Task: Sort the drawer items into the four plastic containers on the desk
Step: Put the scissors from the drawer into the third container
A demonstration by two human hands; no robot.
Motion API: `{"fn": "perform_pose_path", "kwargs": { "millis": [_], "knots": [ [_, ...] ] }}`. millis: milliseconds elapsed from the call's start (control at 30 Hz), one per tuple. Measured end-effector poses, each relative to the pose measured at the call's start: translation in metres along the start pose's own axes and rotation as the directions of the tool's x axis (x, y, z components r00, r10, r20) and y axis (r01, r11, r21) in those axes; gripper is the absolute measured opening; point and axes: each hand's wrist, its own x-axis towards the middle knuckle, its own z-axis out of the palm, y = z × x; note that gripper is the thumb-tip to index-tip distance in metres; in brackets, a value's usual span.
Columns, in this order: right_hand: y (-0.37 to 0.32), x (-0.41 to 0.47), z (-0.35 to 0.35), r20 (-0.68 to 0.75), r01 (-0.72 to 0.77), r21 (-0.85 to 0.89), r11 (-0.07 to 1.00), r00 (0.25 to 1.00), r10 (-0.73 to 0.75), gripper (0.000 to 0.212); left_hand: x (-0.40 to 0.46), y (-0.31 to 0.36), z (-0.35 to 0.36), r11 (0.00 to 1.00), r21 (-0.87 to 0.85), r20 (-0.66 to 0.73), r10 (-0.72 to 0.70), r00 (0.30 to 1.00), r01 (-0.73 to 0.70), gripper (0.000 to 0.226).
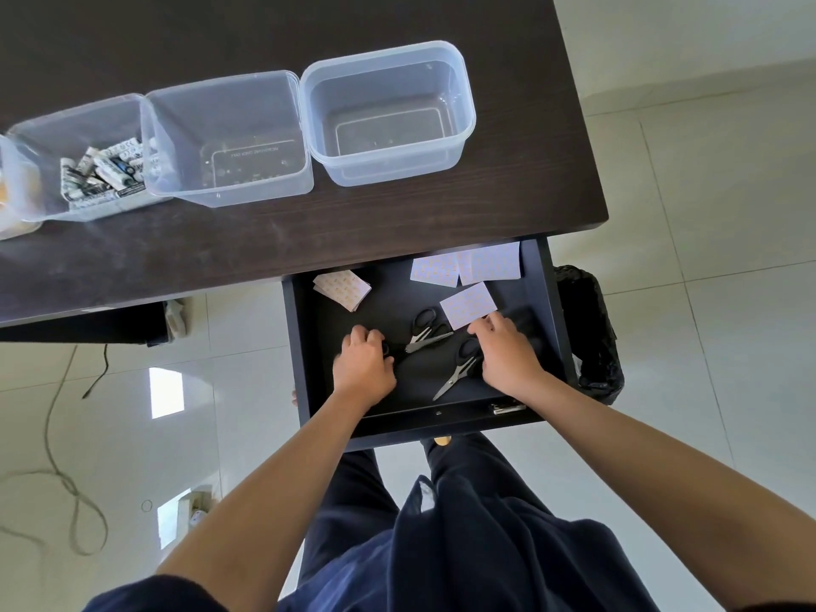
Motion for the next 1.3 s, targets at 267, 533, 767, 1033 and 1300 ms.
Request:
{"fn": "perform_pose_path", "kwargs": {
  "millis": [267, 533, 767, 1033, 1300],
  "knots": [
    [-0.008, 0.008, -0.009, 0.072, 0.369, -0.144, 0.918, 0.929, -0.362, 0.054, 0.002, 0.002, -0.004, 0.992, 0.079, 0.045, 0.090, 0.995, -0.093, 0.052],
    [-0.022, 0.028, -0.021, 0.183, 0.442, -0.221, 0.870, 0.895, -0.408, 0.090, -0.003, -0.015, -0.016, 0.995, -0.062, -0.042, -0.087, 0.995, 0.084, 0.046],
    [-0.025, 0.037, -0.027, 0.233, 0.543, -0.417, 0.729, 0.839, -0.492, 0.092, -0.010, -0.019, -0.015, 0.963, -0.156, -0.040, -0.228, 0.973, 0.219, 0.046],
    [-0.026, 0.033, -0.026, 0.302, 0.589, -0.441, 0.678, 0.808, -0.505, 0.074, -0.012, -0.019, -0.012, 0.957, -0.177, -0.033, -0.238, 0.971, 0.229, 0.045],
    [-0.025, 0.028, -0.024, 0.328, 0.591, -0.426, 0.684, 0.806, -0.492, 0.075, -0.013, -0.020, -0.011, 0.957, -0.198, -0.031, -0.223, 0.974, 0.213, 0.046]
  ]
}}
